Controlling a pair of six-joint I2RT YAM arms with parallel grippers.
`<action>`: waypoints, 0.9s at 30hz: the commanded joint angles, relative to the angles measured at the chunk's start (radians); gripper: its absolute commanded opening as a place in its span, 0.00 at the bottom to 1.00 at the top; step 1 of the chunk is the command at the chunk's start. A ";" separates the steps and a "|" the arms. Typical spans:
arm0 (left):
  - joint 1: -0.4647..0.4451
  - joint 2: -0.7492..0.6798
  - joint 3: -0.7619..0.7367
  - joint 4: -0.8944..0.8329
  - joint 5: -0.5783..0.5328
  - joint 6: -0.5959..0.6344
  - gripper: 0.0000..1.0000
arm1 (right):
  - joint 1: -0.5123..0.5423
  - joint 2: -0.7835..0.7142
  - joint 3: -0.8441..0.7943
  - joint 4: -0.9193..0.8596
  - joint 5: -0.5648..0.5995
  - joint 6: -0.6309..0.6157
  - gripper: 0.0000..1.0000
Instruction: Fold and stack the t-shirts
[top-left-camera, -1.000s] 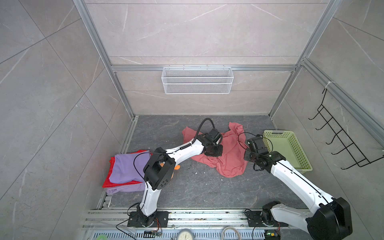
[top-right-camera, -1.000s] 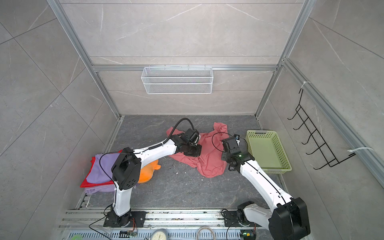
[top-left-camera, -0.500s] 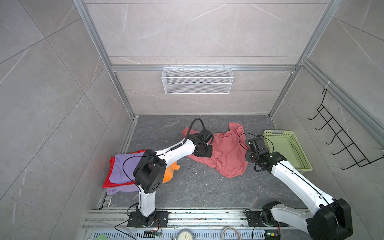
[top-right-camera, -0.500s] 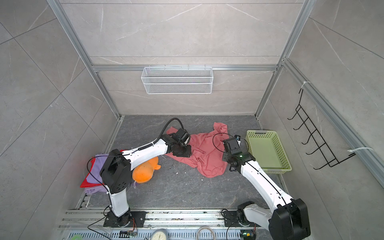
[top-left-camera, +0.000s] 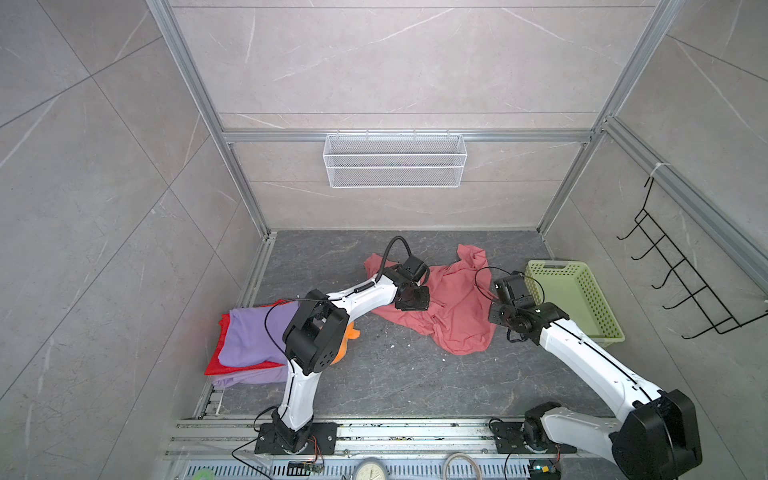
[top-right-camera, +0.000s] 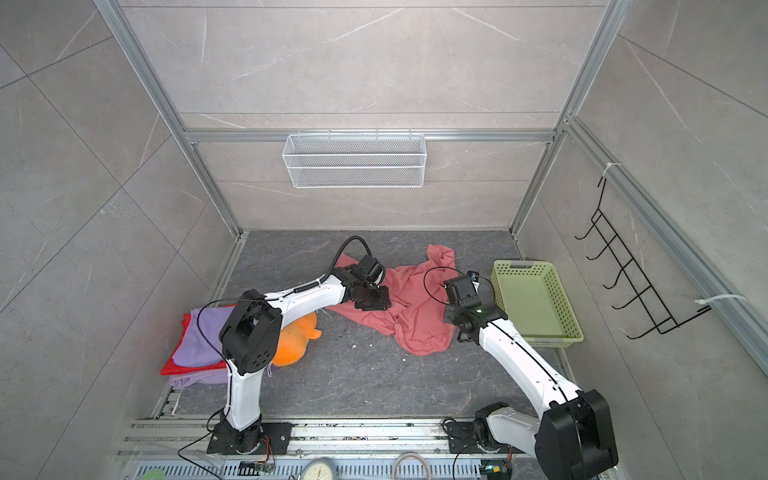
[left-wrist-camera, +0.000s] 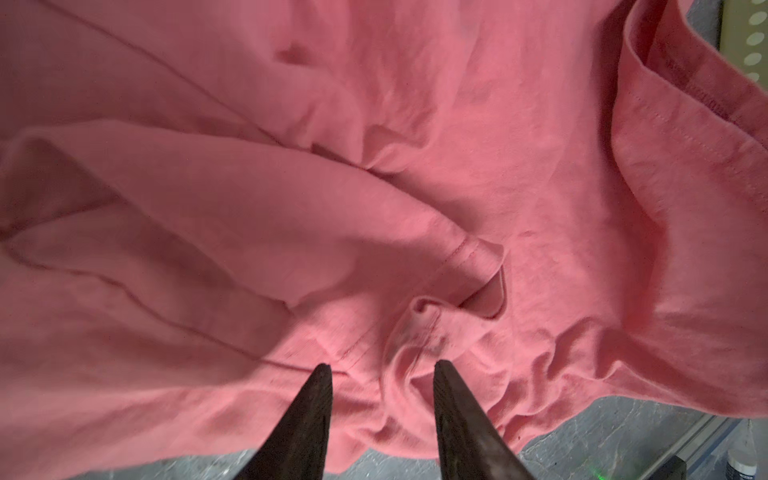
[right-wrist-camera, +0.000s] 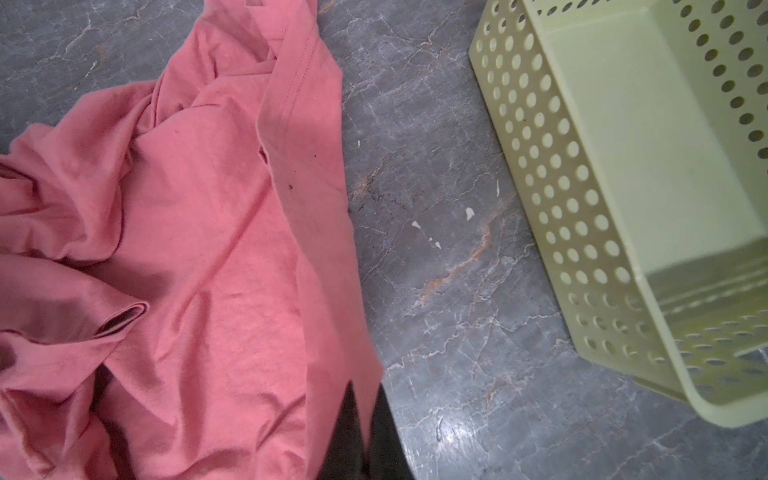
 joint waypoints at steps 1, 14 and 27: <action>-0.018 0.046 0.058 0.034 0.052 -0.022 0.42 | -0.008 0.001 -0.017 0.005 -0.002 -0.004 0.00; -0.132 0.124 0.162 0.085 0.238 -0.044 0.41 | -0.020 -0.033 -0.041 0.003 0.000 -0.025 0.00; -0.095 -0.117 -0.041 -0.023 -0.046 -0.078 0.41 | -0.033 -0.056 -0.063 0.014 -0.009 -0.025 0.00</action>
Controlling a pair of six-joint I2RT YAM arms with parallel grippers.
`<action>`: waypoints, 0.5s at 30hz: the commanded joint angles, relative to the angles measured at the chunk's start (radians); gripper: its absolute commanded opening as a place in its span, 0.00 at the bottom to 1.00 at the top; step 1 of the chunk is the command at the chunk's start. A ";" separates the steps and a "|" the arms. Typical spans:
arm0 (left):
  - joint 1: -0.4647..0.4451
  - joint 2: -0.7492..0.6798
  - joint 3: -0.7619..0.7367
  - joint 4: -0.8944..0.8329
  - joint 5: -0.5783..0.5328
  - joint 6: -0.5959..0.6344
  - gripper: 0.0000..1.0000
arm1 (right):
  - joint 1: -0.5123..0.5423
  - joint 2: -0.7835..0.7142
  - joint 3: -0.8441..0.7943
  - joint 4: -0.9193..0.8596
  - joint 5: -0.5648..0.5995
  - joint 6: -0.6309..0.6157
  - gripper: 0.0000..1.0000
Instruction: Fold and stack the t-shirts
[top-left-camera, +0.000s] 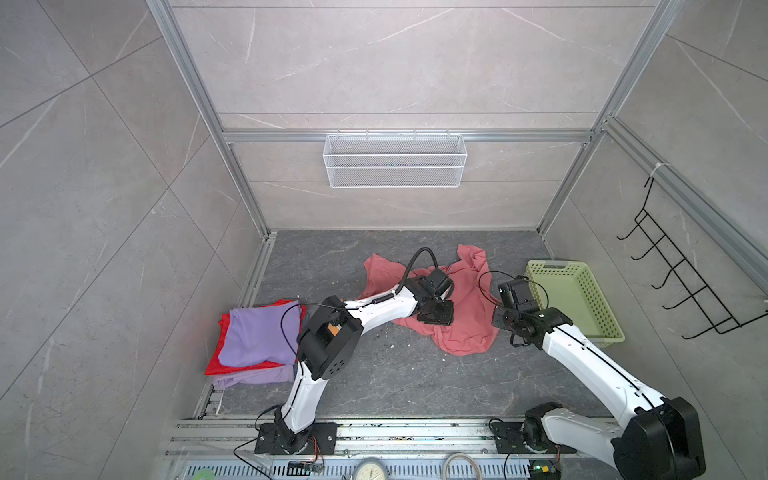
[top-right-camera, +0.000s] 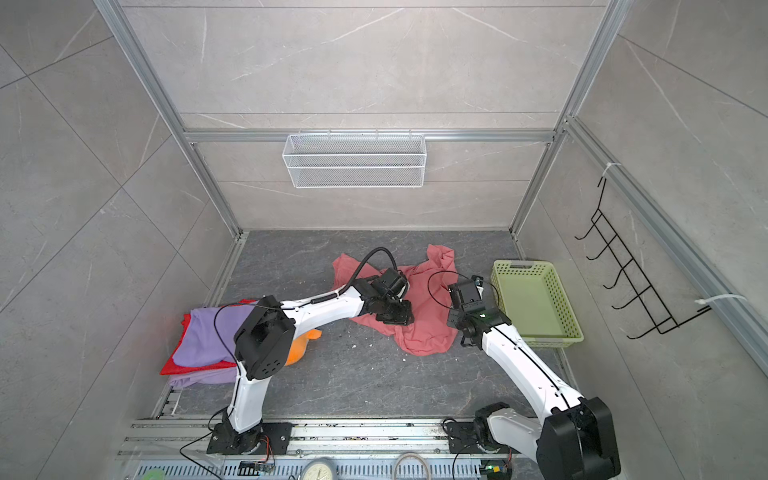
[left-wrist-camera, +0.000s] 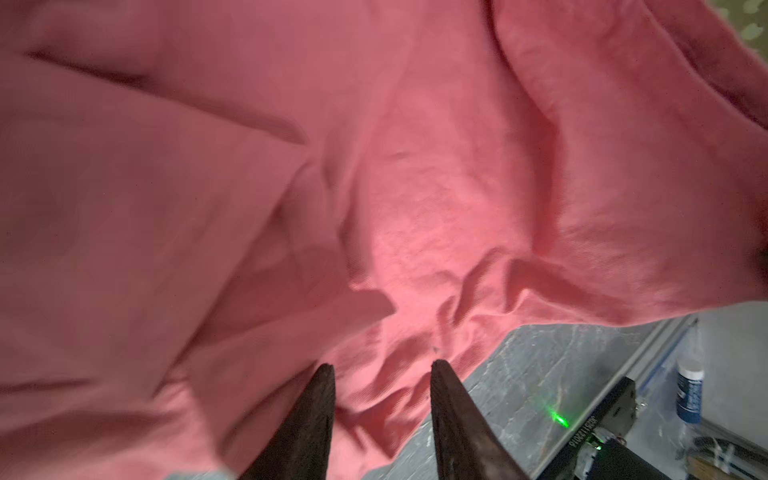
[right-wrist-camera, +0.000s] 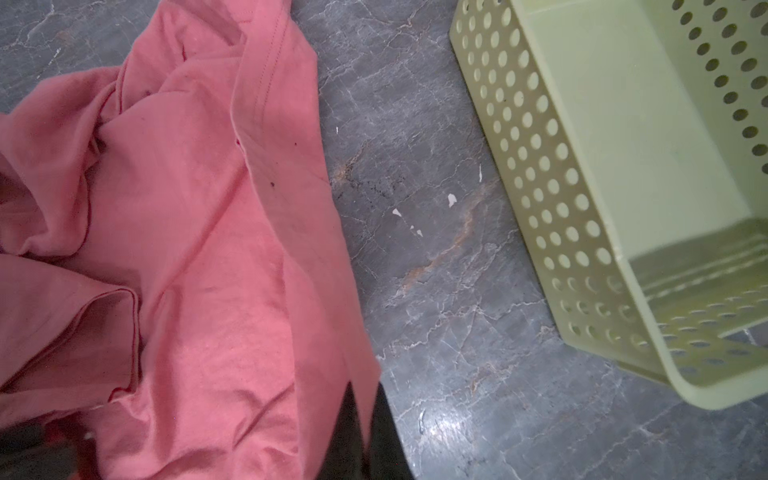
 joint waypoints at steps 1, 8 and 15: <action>0.056 -0.126 -0.075 -0.017 -0.081 -0.065 0.41 | -0.004 -0.016 -0.010 0.012 -0.010 -0.018 0.00; 0.097 -0.121 -0.140 0.060 -0.018 -0.264 0.48 | -0.007 -0.001 -0.003 0.025 -0.018 -0.019 0.00; 0.126 -0.070 -0.183 0.177 0.022 -0.427 0.49 | -0.010 0.005 -0.016 0.041 -0.023 -0.021 0.00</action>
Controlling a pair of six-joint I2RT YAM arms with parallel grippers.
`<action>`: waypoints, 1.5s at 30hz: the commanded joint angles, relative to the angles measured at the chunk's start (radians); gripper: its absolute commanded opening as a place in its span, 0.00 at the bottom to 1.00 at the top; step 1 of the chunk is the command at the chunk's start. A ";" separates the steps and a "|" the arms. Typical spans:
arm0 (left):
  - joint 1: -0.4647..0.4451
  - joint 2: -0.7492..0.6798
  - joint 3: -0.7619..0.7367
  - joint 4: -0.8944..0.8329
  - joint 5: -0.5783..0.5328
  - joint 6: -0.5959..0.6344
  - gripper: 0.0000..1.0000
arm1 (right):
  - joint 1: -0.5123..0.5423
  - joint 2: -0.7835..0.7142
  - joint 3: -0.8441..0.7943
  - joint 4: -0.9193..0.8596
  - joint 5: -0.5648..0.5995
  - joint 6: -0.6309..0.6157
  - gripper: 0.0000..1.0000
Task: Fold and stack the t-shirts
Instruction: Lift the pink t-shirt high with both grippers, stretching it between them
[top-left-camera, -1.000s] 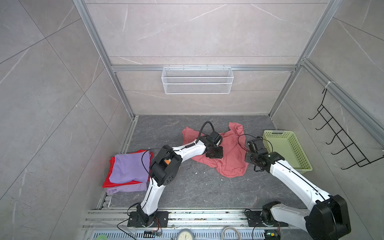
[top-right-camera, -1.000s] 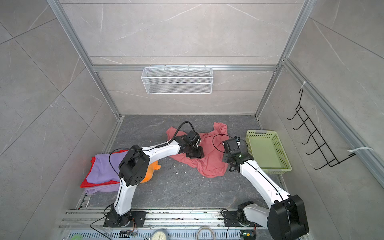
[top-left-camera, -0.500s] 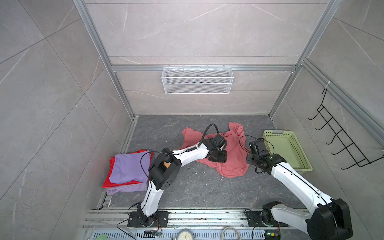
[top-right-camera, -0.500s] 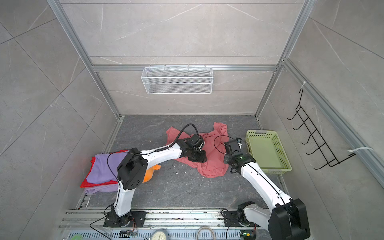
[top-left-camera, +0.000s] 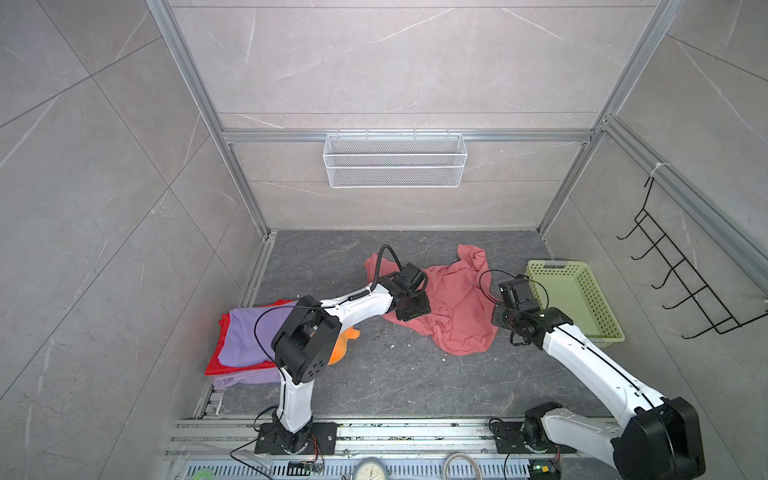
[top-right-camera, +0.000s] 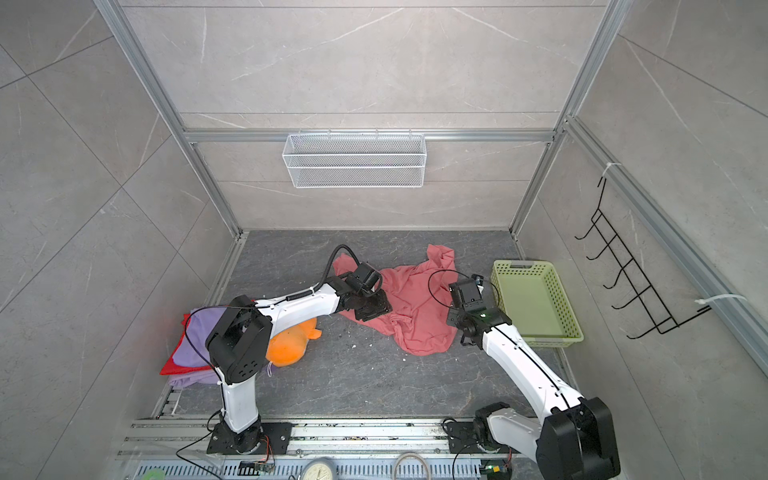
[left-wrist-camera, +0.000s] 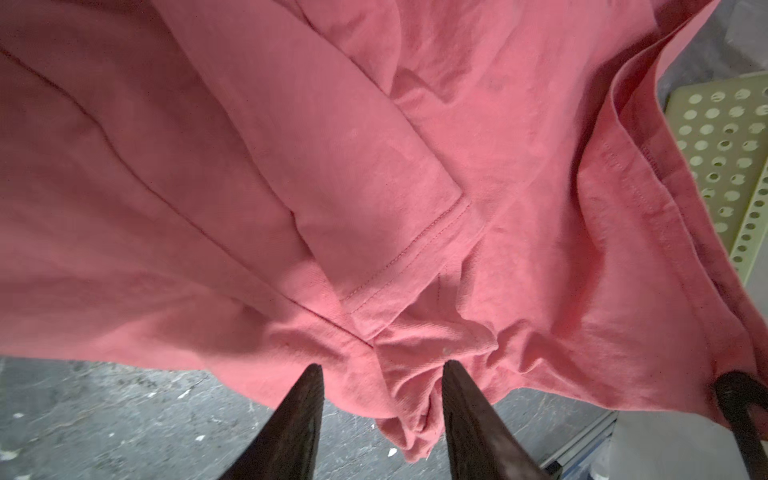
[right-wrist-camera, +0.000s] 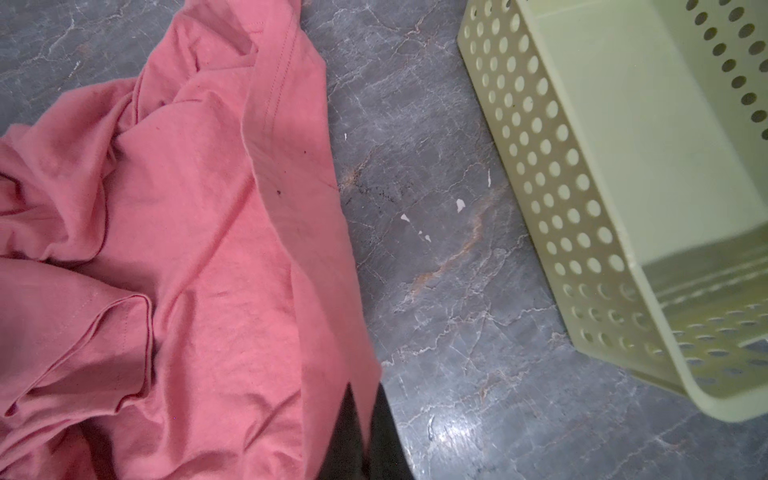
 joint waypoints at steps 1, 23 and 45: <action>0.016 0.040 -0.012 0.083 0.033 -0.117 0.49 | -0.006 0.005 -0.017 0.016 -0.004 -0.022 0.00; 0.060 0.128 0.000 0.177 0.053 -0.226 0.18 | -0.029 0.001 -0.033 0.028 -0.019 -0.040 0.00; 0.236 -0.641 -0.006 -0.133 -0.116 0.366 0.00 | -0.058 -0.113 0.242 -0.033 0.070 -0.052 0.00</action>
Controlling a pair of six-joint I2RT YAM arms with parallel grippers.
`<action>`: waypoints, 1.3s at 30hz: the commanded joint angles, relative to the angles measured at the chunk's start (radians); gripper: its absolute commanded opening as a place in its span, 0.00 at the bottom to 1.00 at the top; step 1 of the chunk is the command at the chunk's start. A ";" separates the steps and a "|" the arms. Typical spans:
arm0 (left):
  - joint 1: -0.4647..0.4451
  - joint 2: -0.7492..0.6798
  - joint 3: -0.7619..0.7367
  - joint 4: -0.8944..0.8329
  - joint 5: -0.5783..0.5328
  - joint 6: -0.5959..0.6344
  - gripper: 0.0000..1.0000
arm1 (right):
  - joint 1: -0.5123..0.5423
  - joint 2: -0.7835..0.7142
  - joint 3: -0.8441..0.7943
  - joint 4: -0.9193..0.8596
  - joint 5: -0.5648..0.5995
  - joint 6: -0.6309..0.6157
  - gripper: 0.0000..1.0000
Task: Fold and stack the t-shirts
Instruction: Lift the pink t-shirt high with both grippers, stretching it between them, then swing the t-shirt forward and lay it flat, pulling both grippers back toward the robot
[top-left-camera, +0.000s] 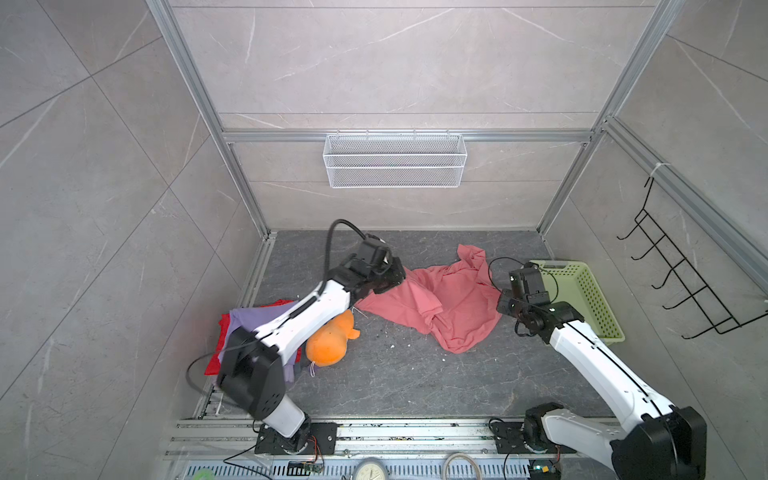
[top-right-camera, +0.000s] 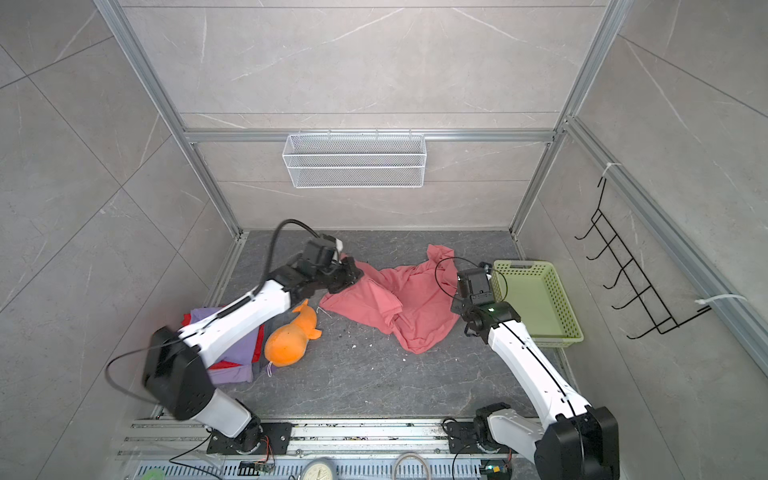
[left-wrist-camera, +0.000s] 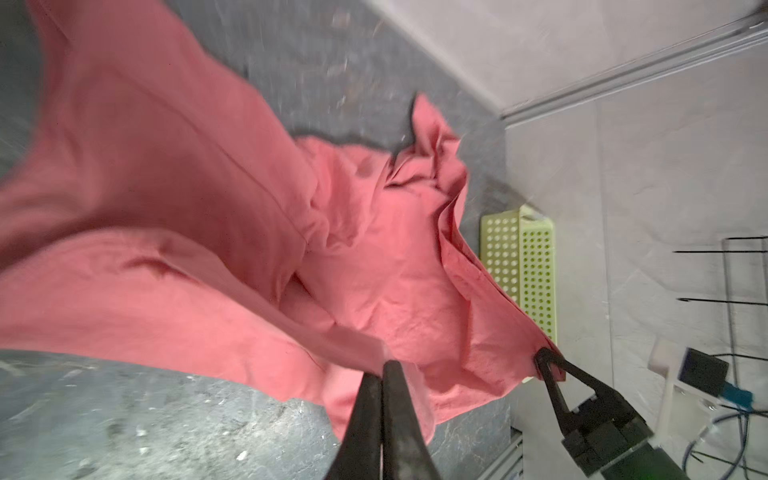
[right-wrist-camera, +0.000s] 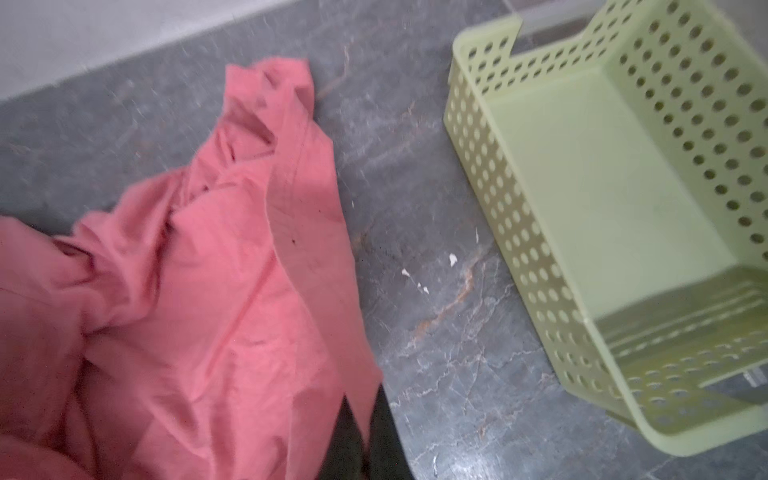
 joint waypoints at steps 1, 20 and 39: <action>0.051 -0.257 0.099 -0.232 -0.117 0.285 0.00 | -0.007 -0.092 0.155 -0.052 0.075 -0.035 0.00; 0.051 -0.498 0.276 -0.329 -0.476 0.598 0.00 | -0.009 0.004 0.674 0.031 0.064 -0.222 0.00; 0.321 0.067 0.980 -0.190 -0.160 0.666 0.00 | -0.046 0.397 1.254 0.192 0.047 -0.386 0.00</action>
